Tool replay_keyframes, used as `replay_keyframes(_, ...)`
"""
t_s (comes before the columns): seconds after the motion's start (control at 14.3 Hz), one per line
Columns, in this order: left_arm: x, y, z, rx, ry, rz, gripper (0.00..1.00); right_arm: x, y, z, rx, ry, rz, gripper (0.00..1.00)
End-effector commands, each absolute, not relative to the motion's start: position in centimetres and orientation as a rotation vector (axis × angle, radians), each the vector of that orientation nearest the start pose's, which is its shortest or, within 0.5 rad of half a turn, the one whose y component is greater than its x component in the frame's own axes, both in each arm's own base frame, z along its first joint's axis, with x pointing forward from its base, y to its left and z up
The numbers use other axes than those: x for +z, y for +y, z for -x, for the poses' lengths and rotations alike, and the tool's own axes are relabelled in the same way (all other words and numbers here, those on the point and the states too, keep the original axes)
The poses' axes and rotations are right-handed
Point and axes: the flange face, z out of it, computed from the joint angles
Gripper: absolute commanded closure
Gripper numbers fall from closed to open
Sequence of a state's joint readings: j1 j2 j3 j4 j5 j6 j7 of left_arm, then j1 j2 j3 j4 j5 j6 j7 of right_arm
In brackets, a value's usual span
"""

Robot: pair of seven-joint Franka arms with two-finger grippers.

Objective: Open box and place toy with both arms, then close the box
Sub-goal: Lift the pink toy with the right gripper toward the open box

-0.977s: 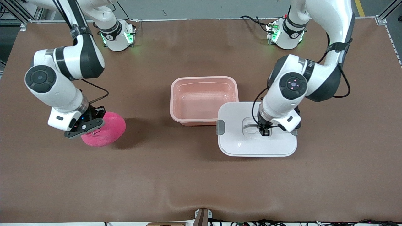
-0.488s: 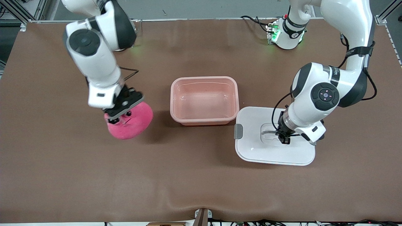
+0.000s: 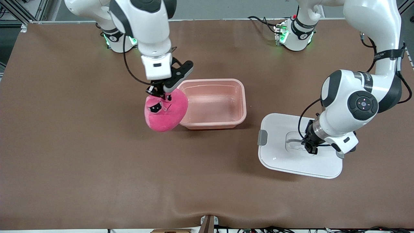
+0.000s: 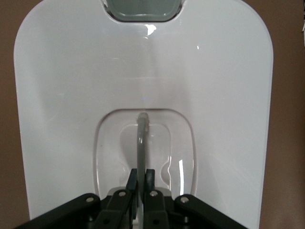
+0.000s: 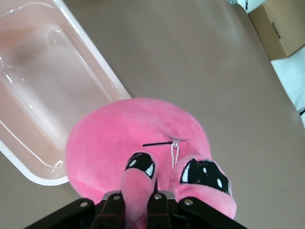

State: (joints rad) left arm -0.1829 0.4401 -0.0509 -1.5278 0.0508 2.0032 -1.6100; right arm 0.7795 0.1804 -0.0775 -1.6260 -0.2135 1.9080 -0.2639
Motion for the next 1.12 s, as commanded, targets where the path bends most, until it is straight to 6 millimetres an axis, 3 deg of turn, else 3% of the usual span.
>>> replay_keyframes(0.0, 41.4, -13.7, -67.0, -0.094, -1.940, 2.490, 1.00, 52.6, 41.1, -48.1, -0.210, -1.933, 2.812, 1.00)
replay_keyframes(0.42, 41.3, -12.8, -67.2, -0.091, -1.927, 2.498, 1.00, 50.9, 45.9, -41.9, 0.017, -2.442, 2.584, 1.00)
replay_keyframes(0.56, 41.3, -12.8, -67.1, -0.090, -1.918, 2.503, 1.00, 49.9, 46.8, -40.4, 0.118, -2.536, 2.531, 1.00)
replay_keyframes(0.84, 41.3, -12.8, -67.1, -0.090, -1.918, 2.503, 1.00, 46.5, 48.0, -40.0, 0.259, -2.663, 2.475, 1.00)
replay_keyframes(1.05, 41.2, -12.9, -67.2, -0.089, -1.916, 2.505, 1.00, 45.9, 49.3, -40.4, 0.263, -2.678, 2.473, 1.00)
